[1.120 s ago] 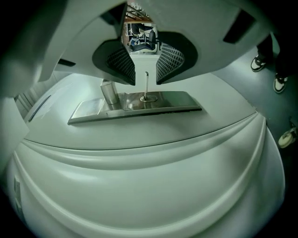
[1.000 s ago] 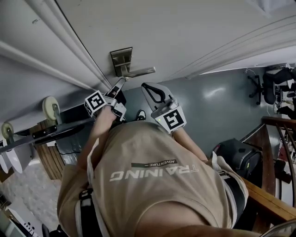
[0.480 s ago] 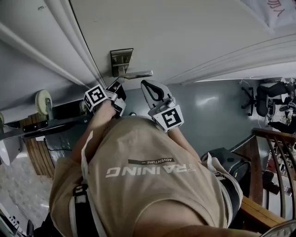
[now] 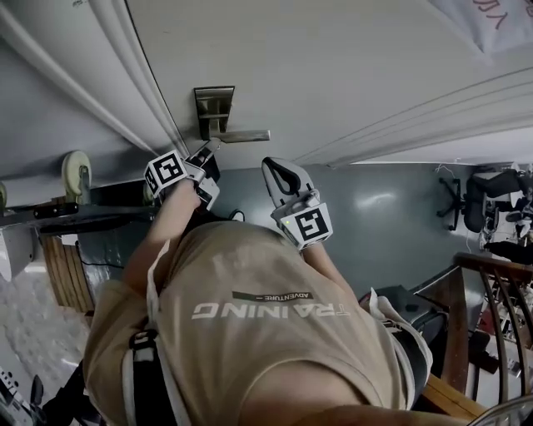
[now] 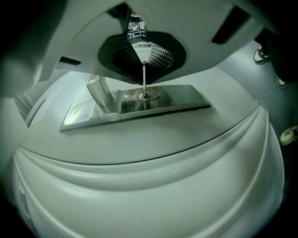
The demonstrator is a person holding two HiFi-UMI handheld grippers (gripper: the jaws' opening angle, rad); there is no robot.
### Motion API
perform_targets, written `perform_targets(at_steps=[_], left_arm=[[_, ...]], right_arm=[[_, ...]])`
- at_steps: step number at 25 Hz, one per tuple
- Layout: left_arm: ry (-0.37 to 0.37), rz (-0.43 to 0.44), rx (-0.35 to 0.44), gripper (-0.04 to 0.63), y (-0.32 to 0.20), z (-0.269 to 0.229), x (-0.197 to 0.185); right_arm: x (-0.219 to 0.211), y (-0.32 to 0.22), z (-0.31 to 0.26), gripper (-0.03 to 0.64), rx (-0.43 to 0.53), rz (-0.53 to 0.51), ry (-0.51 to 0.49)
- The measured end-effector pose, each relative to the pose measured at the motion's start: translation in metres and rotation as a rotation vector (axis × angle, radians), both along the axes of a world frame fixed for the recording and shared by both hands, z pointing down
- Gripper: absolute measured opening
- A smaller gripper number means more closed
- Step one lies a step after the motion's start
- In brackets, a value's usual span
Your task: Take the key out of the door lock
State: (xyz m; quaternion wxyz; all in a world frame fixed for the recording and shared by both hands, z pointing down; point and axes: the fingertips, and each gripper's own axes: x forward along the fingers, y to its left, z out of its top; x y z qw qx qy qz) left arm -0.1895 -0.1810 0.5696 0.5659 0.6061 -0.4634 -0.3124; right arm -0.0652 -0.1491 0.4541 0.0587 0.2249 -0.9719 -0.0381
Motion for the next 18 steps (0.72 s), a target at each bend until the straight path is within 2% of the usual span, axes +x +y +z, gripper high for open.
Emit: perform_targets(at_steps=[3, 8, 11, 14, 18], left_arm=[[-0.019, -0.003, 0.006, 0.023, -0.001, -0.003, -0.001], [-0.053, -0.079, -0.021, 0.023, 0.0, 0.001, 0.0], [-0.033, -0.11, -0.016, 0.023, 0.0, 0.0, -0.002], [-0.014, -0.085, -0.007, 0.023, 0.001, 0.0, -0.002], [-0.039, -0.062, -0.034, 0.023, 0.003, 0.0, -0.001]], right_arm=[[0.009, 0.007, 0.01, 0.015, 0.001, -0.019, 0.01], [0.025, 0.011, 0.025, 0.015, -0.045, -0.041, 0.005], [0.025, 0.01, 0.026, 0.015, -0.062, -0.039, -0.01], [0.024, 0.011, 0.027, 0.015, -0.072, -0.045, -0.023], [0.026, 0.013, 0.03, 0.015, -0.07, -0.065, -0.016]])
